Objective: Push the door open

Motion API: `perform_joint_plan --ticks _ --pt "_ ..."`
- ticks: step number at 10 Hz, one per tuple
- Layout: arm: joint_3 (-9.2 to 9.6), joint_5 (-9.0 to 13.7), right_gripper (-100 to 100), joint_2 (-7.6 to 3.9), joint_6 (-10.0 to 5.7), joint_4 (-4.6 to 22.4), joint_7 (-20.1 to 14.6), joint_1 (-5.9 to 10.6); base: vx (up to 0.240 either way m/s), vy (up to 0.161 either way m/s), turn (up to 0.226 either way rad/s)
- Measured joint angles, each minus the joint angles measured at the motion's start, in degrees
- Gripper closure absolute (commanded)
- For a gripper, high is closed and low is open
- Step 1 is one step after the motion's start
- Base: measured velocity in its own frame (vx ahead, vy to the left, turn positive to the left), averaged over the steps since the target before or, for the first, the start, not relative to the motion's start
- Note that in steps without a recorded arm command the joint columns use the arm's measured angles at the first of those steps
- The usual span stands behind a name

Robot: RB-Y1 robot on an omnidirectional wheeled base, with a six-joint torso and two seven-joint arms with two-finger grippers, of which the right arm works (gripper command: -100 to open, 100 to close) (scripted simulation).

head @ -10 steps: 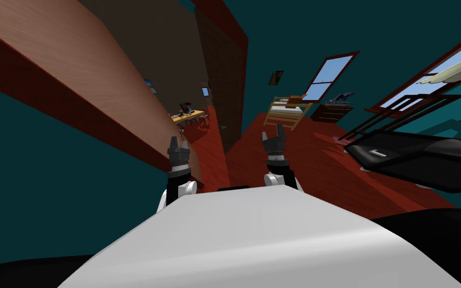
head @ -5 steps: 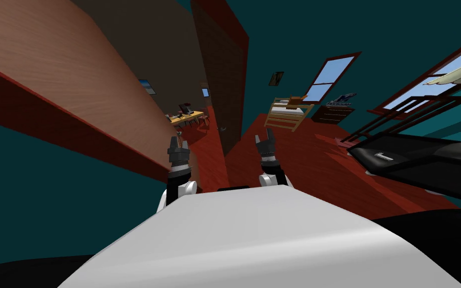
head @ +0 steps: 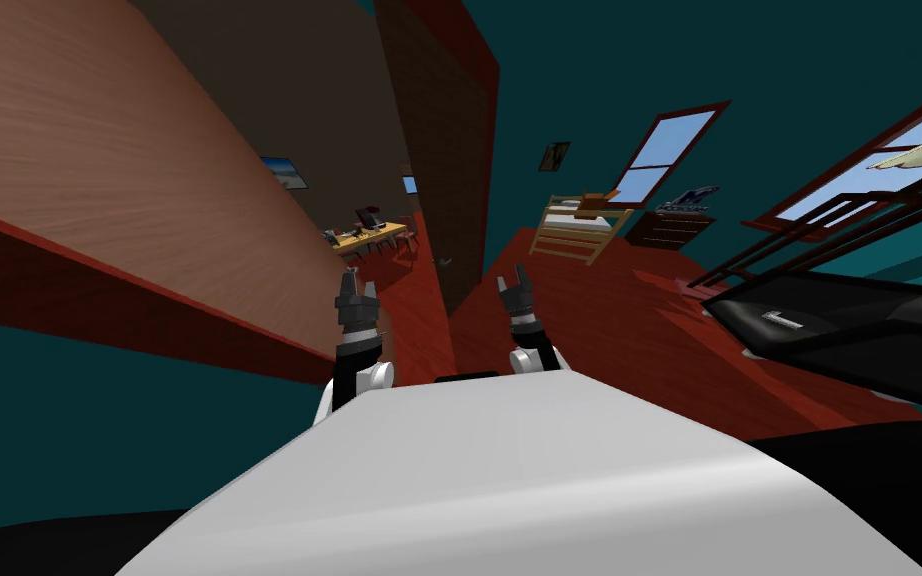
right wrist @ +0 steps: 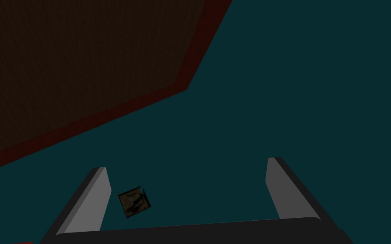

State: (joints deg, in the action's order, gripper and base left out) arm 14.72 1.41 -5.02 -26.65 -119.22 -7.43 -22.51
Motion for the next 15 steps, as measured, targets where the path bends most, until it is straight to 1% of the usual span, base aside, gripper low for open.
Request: perform_joint_plan --ticks 1,2,3,5,6,7,9,10,11,13,14,15 --pt "0.85 0.0 -100 -0.19 -0.31 1.1 0.1 0.38 0.154 -0.032 0.000" --pt "1.74 0.1 -100 -0.51 -0.79 2.7 0.0 1.01 0.147 -0.028 0.001" --pt "2.73 0.1 -100 -0.58 -1.16 3.9 0.1 1.40 0.122 -0.013 0.002" --pt "3.72 0.4 -100 -1.32 -1.99 6.2 -0.2 2.26 0.118 -0.027 -0.001" --pt "4.76 0.4 -100 -1.24 -2.10 7.7 -0.1 3.21 0.138 -0.029 0.001" --pt "5.62 0.5 -100 -1.41 -2.40 9.1 0.0 3.77 0.117 -0.021 0.002" --pt "7.06 0.5 -100 -1.61 -2.89 11.3 0.1 4.73 0.095 -0.016 0.000" --pt "7.78 0.6 -100 -1.88 -3.24 12.1 0.1 4.86 0.086 -0.024 0.000" --pt "8.36 0.7 -100 -2.06 -3.62 13.4 0.0 5.44 0.105 -0.036 0.000" --pt "9.92 0.6 -100 -2.11 -4.36 15.7 0.2 6.14 0.103 -0.021 0.002" --pt "10.41 0.8 -100 -2.51 -4.49 16.5 0.1 6.64 0.093 -0.025 -0.001" --pt "11.00 0.9 -100 -2.62 -4.77 17.8 0.0 7.28 0.097 -0.026 0.002"
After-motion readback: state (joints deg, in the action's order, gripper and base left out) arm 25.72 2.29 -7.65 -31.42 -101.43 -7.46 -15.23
